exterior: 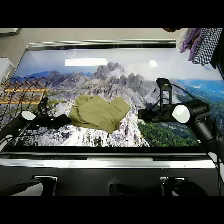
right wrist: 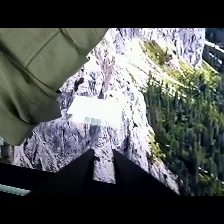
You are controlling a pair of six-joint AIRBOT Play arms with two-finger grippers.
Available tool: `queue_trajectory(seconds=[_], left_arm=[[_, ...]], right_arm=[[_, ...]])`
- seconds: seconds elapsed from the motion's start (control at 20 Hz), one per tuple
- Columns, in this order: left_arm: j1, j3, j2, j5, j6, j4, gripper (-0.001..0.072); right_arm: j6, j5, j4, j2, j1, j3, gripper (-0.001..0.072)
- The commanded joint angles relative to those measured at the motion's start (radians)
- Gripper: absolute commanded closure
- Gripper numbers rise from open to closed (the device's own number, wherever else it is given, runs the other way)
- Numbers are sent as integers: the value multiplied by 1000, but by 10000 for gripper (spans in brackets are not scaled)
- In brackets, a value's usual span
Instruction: Fold the clothes and pants, and hang the long-sleeved shirts on hangers.
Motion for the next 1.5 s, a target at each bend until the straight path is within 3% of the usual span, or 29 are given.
queue_trajectory(seconds=[0.0,0.1,0.2,0.3,0.45,0.75,1.2,1.25,1.3,1.4,1.45], left_arm=[[2,5,-24,23,34,-37,685],[2,15,-24,10,34,-37,685],[2,16,-21,2,34,-42,685],[2,16,-21,-15,34,-51,684],[2,16,-21,-37,34,-51,684],[2,16,-21,-40,34,-51,684],[2,15,-23,-36,34,-51,684],[2,15,-23,-37,34,-51,684],[2,15,-23,-37,34,-51,684],[3,16,-22,-37,34,-51,685],[3,24,-22,-37,34,-51,686]], right_arm=[[253,-99,16,0,-28,8,436],[412,-151,16,-1,-156,14,435],[406,-178,74,-40,-308,10,424],[212,-176,262,-158,-367,3,345],[-99,-204,556,-375,-333,3,289],[-471,-313,967,-616,-293,3,284],[-486,-473,1015,-679,-159,3,256],[-486,-482,1025,-684,-143,3,265],[-486,-493,1028,-686,-133,3,366],[-487,-487,1027,-683,-133,13,681],[-495,-474,1027,-672,-145,23,689]])
